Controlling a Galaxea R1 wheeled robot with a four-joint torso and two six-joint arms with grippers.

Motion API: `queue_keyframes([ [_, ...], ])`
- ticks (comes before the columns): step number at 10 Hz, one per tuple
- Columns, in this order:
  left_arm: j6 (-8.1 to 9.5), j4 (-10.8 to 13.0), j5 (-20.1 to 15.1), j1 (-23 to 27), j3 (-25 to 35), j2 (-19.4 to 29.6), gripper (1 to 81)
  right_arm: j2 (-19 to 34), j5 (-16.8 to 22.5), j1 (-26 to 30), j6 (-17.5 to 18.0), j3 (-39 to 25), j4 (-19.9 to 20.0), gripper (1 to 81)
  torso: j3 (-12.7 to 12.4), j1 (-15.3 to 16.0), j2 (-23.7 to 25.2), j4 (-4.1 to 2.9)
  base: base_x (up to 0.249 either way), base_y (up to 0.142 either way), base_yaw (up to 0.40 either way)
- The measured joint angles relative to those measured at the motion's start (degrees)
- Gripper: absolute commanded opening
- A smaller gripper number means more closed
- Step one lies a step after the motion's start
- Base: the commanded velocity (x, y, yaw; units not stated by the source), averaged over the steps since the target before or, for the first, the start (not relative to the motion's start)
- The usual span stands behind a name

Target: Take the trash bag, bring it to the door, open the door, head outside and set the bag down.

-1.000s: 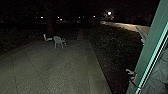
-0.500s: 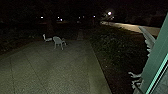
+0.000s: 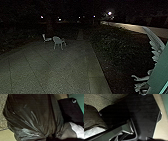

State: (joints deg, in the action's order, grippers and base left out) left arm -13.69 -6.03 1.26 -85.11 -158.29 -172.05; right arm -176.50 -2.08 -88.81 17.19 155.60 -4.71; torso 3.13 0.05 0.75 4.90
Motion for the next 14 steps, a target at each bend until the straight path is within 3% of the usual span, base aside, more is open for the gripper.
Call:
queue_keyframes([
  [9, 0.07, -0.18, -0.02, -0.05, 0.61, 0.49, 1.0, 0.15, 0.07, -0.02, -0.07, -0.12, -0.02, 81.1, 0.40, -0.06, 0.00, 0.00, 0.000, 0.000, 0.000],
  [12, 0.29, -0.18, 0.06, 1.00, 5.84, 3.13, 1.0, 0.37, -0.09, 0.89, -0.05, -1.57, -0.44, 81.1, 4.98, -0.10, 0.00, 0.00, 0.000, 0.000, 0.000],
  [14, 0.49, -0.22, -0.10, 1.62, 10.42, 5.95, 1.0, 0.50, -0.06, 1.02, -0.07, -1.79, -0.50, 81.1, 6.49, -0.02, -0.02, 0.00, 0.000, 0.000, 0.000],
])
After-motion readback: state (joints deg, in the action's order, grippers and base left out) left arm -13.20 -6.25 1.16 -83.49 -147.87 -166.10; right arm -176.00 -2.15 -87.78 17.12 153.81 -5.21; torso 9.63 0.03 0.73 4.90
